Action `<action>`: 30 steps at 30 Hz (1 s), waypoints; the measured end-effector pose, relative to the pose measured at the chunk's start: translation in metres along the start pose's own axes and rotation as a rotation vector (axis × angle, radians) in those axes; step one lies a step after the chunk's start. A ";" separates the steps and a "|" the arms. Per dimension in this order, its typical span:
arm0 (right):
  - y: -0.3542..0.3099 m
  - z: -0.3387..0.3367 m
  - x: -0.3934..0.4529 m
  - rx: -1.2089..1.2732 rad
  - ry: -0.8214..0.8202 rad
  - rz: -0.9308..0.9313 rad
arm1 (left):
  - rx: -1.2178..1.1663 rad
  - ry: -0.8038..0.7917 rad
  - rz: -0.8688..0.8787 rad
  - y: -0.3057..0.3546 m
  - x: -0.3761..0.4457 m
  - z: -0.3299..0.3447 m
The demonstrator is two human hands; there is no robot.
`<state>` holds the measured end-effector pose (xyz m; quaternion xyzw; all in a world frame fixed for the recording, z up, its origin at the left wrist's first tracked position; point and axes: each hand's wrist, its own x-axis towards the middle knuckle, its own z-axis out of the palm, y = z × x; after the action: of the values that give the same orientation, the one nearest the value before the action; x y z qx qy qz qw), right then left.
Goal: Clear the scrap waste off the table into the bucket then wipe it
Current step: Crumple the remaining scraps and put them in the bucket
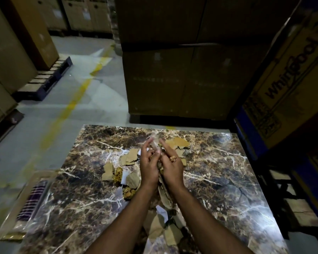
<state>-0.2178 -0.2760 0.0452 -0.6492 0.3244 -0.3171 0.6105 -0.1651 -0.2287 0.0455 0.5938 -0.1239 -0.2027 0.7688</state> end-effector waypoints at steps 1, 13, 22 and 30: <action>-0.001 0.001 0.000 0.025 0.001 -0.013 | 0.004 0.008 0.011 0.002 0.001 0.001; 0.009 -0.007 -0.015 0.071 -0.173 -0.148 | -0.127 0.227 -0.033 0.036 0.001 0.019; 0.007 -0.039 -0.033 -0.422 -0.320 -0.408 | -0.289 0.355 -0.361 0.022 0.000 0.014; -0.008 -0.038 -0.011 -0.306 -0.107 -0.398 | -0.432 0.174 -0.363 0.019 -0.002 0.012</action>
<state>-0.2550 -0.2888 0.0547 -0.8009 0.2020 -0.3435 0.4470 -0.1692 -0.2338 0.0666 0.4438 0.0967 -0.3069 0.8363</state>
